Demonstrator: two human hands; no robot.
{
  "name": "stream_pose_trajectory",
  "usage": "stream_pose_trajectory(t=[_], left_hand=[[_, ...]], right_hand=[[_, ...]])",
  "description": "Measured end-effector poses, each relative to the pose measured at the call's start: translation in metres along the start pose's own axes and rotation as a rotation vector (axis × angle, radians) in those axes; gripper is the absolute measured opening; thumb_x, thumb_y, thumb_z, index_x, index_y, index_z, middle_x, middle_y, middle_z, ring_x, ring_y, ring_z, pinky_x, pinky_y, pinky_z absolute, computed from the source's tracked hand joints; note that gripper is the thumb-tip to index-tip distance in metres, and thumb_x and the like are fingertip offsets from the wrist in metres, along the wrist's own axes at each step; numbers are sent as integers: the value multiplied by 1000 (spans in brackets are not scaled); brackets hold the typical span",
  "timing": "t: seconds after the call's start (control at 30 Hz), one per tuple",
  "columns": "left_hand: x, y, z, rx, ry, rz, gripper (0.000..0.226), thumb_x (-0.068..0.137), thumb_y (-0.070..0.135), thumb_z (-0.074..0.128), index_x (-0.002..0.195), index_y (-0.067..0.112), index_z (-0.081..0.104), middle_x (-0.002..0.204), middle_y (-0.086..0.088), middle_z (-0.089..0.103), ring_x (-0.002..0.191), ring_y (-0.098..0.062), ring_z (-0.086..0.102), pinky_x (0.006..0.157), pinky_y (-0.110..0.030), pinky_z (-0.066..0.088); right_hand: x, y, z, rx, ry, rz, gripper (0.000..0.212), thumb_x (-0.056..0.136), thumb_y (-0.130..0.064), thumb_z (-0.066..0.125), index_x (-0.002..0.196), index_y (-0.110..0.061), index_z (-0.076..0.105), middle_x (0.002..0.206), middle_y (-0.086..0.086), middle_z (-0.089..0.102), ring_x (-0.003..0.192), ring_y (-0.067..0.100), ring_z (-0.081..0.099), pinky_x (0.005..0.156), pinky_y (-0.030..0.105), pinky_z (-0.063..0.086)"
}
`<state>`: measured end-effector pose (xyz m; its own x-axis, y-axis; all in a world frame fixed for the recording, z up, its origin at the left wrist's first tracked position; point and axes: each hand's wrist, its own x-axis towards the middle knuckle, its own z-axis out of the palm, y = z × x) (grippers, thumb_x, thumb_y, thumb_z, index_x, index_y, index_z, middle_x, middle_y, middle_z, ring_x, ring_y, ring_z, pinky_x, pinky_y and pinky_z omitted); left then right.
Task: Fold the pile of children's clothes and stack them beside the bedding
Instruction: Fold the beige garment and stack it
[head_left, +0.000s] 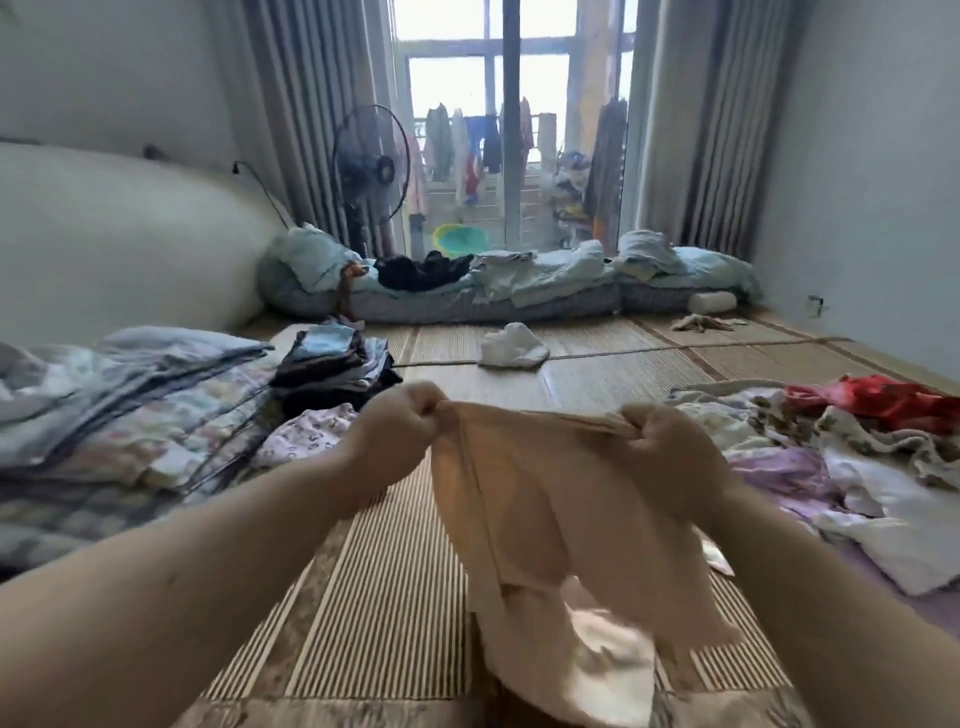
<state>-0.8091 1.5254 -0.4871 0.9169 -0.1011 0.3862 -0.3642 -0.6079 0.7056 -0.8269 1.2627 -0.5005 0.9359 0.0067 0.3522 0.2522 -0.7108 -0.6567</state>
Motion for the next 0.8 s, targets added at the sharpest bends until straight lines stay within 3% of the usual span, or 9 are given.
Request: stream_pose_trajectory(t=[0.13,0.3,0.37,0.43,0.5,0.57,0.6,0.67,0.8], left_hand=[[-5,0,-35,-355,41,-58,14,72,23,62,67,12,56,63,1,55,61,-13,51,61,-27,44],[-35,1,-38,-645,-201,50,52,76,38,66,89,-11,55,79,-17,58,69,-28,56,64,-28,49],[-48,-1,-32,-629,-242,-48,63,63,37,78,110,0,57,99,-15,68,86,-29,67,76,-33,57],[-55,-4,-24,-524,-228,-147,73,52,40,82,117,20,57,104,-5,70,93,-22,70,82,-39,58],[-58,-12,-19,-426,-220,-141,57,54,43,80,106,26,65,93,2,73,84,-16,71,77,-36,59],[-59,-22,-16,-324,-201,-145,22,59,38,72,74,22,67,72,7,71,66,-12,67,66,-32,55],[-61,-27,-16,-316,-194,-179,16,59,35,68,60,20,63,62,7,66,59,-13,62,62,-33,50],[-65,-38,-14,-391,-197,-238,18,59,34,67,54,17,63,59,1,64,58,-17,60,62,-35,49],[-73,-53,-25,-480,-205,-273,50,56,54,70,74,7,63,71,-11,62,66,-24,58,68,-41,46]], right_hand=[[25,-78,-22,91,34,-123,42,80,-41,71,56,-14,49,43,-12,45,42,1,41,37,12,29],[43,-153,-34,9,133,-279,44,83,-45,66,81,-1,65,72,9,60,66,15,50,53,20,35],[46,-176,-42,-23,155,-312,41,83,-48,65,87,-8,70,80,5,65,69,13,55,58,20,39],[49,-191,-51,2,176,-308,40,82,-50,66,84,-11,70,76,-2,63,63,5,55,51,17,40],[52,-199,-59,76,206,-266,35,80,-50,69,73,-15,67,67,-7,58,49,-2,52,40,11,36],[53,-203,-67,154,246,-217,32,79,-49,70,67,-20,65,62,-10,57,43,-4,51,38,10,36],[53,-204,-71,187,267,-202,31,79,-48,71,67,-20,65,62,-9,58,41,-3,51,38,11,38],[50,-206,-81,243,317,-181,28,80,-45,71,69,-19,65,64,-6,60,40,-3,52,39,12,40],[48,-188,-95,219,367,-146,29,79,-43,72,69,-16,64,65,2,61,43,4,56,39,16,43]])
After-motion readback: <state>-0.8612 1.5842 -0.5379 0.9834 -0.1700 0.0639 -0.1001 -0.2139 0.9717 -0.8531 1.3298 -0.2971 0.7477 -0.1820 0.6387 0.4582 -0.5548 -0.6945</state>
